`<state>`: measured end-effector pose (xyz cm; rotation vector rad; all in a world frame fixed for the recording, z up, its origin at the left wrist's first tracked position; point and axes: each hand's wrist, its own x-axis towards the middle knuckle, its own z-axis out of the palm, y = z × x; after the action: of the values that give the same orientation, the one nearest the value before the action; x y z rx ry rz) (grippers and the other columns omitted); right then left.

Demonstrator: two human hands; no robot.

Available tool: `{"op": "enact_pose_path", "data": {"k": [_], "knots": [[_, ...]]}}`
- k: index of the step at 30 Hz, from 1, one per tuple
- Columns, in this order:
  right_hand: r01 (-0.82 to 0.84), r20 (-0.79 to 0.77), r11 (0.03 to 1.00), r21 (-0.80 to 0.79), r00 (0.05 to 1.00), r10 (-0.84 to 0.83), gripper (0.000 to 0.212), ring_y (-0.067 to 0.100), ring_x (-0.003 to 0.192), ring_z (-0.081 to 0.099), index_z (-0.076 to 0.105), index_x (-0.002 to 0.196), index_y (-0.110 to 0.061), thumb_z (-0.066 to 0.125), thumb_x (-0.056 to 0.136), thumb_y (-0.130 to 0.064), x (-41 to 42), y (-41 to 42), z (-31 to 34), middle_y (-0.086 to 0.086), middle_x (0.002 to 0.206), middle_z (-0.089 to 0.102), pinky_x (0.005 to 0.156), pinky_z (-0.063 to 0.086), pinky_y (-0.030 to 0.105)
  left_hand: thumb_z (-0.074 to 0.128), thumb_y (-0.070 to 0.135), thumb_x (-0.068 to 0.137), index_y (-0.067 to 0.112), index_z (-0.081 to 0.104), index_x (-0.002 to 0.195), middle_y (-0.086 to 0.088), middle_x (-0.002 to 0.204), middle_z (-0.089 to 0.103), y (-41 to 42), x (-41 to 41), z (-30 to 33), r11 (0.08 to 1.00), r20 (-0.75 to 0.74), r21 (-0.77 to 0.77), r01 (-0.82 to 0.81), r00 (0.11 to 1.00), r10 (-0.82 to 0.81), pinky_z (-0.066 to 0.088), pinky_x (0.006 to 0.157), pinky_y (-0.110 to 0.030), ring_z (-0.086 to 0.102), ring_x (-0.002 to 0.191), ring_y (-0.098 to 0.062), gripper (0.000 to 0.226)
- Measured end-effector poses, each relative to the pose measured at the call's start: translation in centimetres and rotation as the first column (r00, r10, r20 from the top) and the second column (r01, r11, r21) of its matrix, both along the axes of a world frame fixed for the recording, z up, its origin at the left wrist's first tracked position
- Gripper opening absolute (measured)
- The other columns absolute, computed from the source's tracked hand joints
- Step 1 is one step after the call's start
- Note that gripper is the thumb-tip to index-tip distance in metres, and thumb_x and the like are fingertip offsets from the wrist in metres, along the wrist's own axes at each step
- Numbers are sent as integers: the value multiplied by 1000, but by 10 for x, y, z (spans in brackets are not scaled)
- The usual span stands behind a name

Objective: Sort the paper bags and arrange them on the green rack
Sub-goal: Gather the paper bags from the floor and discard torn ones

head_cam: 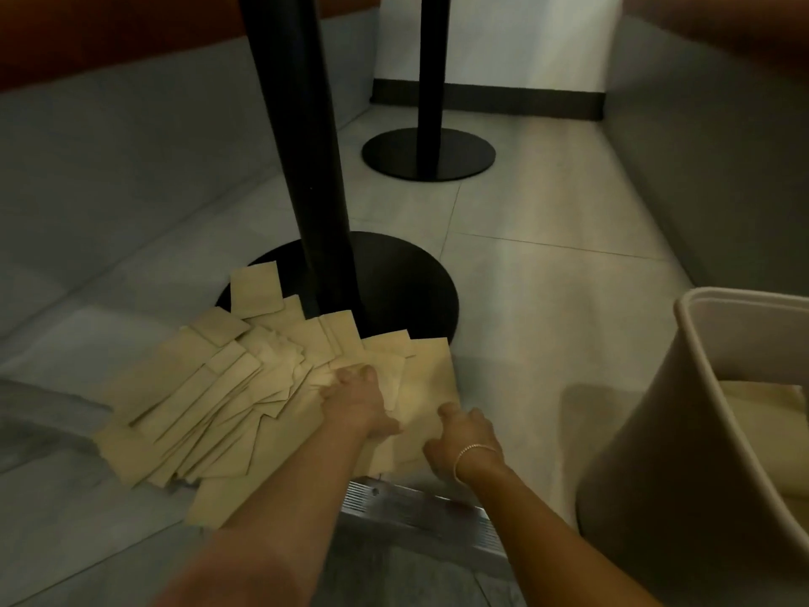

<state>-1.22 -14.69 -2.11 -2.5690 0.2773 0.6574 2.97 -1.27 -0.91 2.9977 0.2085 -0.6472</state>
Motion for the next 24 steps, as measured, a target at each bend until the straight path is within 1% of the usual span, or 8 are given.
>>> {"op": "enact_pose_path", "data": {"k": [2,5,7,10,14,19,22,24], "knots": [[51,29,999,-11,998,-50,54,30,124,38,40,133,-19,60,86,-38,4,8,-5,11,134,36,99,40,37,65,60,72,9,16,145,-20,148,27,-1,2,-2,1000,48,13,-4,999,3,37,103,-45,36,131,-35,102],[148,25,989,-4,989,-148,60,29,123,39,45,130,-17,65,81,-45,8,14,-11,11,131,39,97,41,35,58,57,80,9,17,145,-26,147,25,-2,6,-14,998,4,15,-55,998,55,41,98,-43,39,128,-40,91],[233,6,972,37,972,-234,59,28,119,45,51,124,-15,69,77,-45,10,15,-15,11,127,47,95,43,34,51,54,85,10,20,144,-28,146,24,-3,8,-17,998,-15,0,-60,998,60,42,97,-43,40,125,-43,79],[296,-36,952,71,955,-294,48,27,107,57,61,111,-13,69,73,-41,13,18,-19,10,116,61,89,50,32,37,49,91,10,28,141,-27,141,34,-3,11,-18,999,17,-35,-32,999,33,41,96,-41,44,121,-37,63],[335,-70,933,130,942,-328,34,26,103,61,64,107,-6,64,80,-26,16,16,-18,10,112,65,80,48,26,22,33,99,9,37,137,-19,133,48,-3,14,-15,985,88,-170,-19,996,35,40,97,-37,45,122,-32,48],[326,76,937,126,939,-336,33,27,102,61,66,104,-3,57,86,-29,13,6,8,11,108,66,76,45,24,22,24,102,11,35,143,-19,132,51,-7,11,1,941,160,-334,-58,980,117,41,93,-35,50,117,-33,45],[405,191,877,258,869,-457,27,28,79,60,67,94,2,57,87,-22,13,-4,29,14,86,64,65,39,25,22,23,102,9,42,135,-18,111,61,-16,10,9,905,219,-423,-33,966,137,43,80,-33,56,96,-30,41],[429,247,825,369,810,-532,18,14,55,48,67,86,0,62,84,-18,14,-9,44,4,68,54,57,33,19,23,22,102,8,48,125,-9,80,58,-20,8,14,887,279,-460,31,954,111,41,62,-29,54,71,-21,37]]}}
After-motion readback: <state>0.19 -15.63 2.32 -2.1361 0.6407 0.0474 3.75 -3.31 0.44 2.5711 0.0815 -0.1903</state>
